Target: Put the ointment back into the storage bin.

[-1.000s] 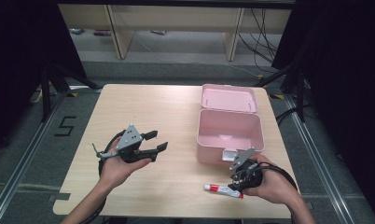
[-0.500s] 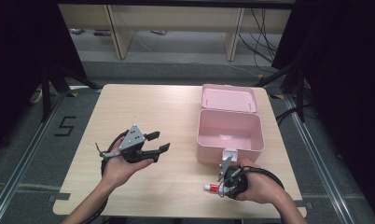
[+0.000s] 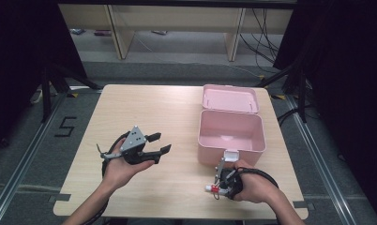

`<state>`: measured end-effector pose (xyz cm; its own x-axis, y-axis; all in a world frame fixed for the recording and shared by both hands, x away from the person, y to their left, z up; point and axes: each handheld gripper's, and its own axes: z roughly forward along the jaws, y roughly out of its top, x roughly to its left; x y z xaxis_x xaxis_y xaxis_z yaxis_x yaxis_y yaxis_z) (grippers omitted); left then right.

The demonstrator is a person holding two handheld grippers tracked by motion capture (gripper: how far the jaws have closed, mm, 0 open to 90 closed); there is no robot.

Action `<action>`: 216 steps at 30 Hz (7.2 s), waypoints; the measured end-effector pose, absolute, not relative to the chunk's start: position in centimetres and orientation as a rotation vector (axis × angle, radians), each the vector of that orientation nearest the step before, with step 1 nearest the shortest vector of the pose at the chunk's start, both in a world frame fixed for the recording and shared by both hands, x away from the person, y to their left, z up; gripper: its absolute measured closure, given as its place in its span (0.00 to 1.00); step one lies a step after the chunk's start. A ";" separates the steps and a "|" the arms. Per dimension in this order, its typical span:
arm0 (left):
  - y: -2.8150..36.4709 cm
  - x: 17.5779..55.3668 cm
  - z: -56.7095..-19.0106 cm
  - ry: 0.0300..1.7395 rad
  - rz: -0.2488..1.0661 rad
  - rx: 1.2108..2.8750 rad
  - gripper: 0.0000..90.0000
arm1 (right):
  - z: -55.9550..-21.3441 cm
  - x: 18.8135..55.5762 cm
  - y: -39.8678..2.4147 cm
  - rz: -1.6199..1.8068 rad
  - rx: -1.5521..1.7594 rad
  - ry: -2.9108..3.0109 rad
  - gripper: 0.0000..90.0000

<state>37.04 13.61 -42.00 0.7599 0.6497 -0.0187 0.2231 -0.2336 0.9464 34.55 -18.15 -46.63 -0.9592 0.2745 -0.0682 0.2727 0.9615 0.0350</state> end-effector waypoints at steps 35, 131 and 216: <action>13.9 37.0 -42.4 0.690 0.453 1.811 0.46 | -47.4 35.4 -17.5 -0.003 0.348 3.095 0.78; 13.3 37.0 -42.4 0.670 0.434 1.810 0.45 | -36.5 37.3 -20.1 0.141 0.251 3.032 0.78; 13.2 36.9 -42.2 0.671 0.428 1.834 0.45 | -33.2 41.7 -22.0 0.143 0.303 2.976 0.78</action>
